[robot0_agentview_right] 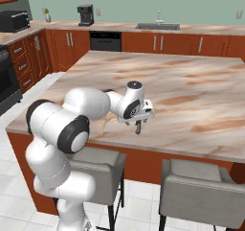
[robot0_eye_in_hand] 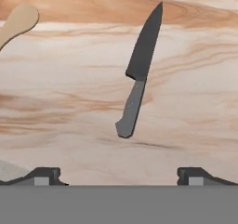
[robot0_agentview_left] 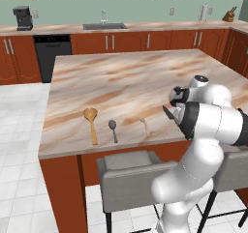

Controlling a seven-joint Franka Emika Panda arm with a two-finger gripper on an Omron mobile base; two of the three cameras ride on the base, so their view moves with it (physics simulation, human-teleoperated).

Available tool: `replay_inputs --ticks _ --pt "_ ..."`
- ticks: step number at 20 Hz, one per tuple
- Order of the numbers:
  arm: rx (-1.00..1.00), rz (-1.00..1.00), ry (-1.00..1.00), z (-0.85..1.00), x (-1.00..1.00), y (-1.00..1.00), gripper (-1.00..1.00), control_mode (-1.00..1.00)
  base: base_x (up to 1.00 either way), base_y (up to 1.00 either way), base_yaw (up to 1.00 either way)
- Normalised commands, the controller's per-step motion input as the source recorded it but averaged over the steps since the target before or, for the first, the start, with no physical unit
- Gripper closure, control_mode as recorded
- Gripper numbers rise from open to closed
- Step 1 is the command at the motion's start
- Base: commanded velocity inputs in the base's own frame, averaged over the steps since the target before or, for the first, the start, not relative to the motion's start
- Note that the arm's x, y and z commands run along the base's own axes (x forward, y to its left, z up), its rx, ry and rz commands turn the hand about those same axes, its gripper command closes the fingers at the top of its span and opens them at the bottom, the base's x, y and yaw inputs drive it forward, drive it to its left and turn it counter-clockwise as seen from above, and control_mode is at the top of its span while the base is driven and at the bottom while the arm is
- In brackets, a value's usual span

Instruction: Pick up the metallic utensils from the counter and place them in the open drawer. Make sure not to pick up any wooden utensils.

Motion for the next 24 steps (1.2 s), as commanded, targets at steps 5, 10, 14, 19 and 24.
replay_inputs --ticks 5,10,14,19,24 --pt "0.0 0.01 0.0 -0.31 0.26 0.0 -1.0 -1.0 0.0 0.0 0.0" --pt "0.0 0.0 0.0 -0.35 0.3 0.0 -1.0 -1.0 0.0 0.0 0.0" --pt "0.0 0.0 0.0 -0.36 0.39 0.0 -1.0 -1.0 0.0 0.0 0.0" --pt "0.0 0.0 0.0 -0.44 0.31 -0.05 -1.0 -1.0 0.0 0.0 0.0" --pt "0.0 0.0 0.0 -0.44 0.19 -0.19 -1.0 -1.0 0.0 0.0 0.0"
